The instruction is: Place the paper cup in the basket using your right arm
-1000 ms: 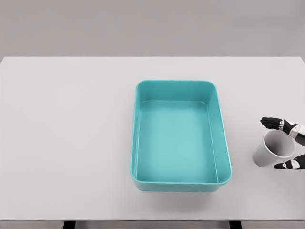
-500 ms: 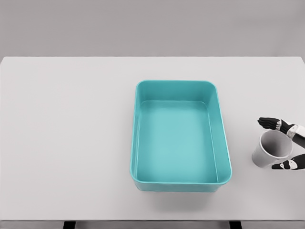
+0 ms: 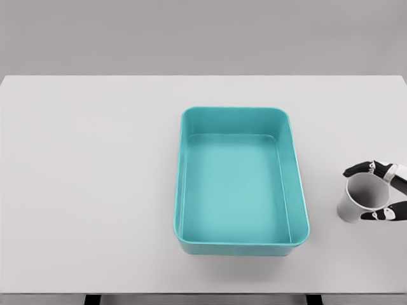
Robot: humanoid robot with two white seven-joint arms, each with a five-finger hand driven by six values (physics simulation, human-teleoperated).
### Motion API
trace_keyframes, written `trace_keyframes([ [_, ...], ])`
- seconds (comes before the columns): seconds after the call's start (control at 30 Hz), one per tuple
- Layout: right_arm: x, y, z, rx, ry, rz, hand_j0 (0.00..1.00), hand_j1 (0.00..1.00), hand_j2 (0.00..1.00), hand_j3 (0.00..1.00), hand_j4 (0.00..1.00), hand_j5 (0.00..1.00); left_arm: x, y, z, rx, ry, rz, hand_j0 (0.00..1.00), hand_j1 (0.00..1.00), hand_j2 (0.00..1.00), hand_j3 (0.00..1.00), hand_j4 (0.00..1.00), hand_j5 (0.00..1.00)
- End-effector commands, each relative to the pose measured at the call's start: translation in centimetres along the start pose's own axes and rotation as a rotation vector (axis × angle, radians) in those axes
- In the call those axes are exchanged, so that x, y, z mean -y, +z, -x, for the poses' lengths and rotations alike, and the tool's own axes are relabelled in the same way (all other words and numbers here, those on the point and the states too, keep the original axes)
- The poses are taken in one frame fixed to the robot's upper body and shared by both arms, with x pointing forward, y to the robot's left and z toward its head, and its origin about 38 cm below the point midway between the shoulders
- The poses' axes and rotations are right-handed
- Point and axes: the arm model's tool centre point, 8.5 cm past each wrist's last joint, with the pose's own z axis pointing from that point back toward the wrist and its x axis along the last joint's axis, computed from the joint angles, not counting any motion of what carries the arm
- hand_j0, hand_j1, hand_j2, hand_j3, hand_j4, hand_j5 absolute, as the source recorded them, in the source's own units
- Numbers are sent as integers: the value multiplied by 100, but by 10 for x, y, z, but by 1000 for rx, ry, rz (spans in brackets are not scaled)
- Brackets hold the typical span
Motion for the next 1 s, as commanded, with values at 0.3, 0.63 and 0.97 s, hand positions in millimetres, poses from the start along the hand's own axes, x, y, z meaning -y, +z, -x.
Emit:
trace_keyframes([
  [0.3,15,-15,-22,69,41,11,66,66,66,66,66,66,0,0,0,0,0,0,100,100,100,100,100,100],
  [0.63,22,-37,-48,176,82,19,66,66,66,66,66,66,0,0,0,0,0,0,100,100,100,100,100,100],
  [0.97,20,-55,-65,244,127,7,66,66,66,66,66,66,0,0,0,0,0,0,100,100,100,100,100,100],
])
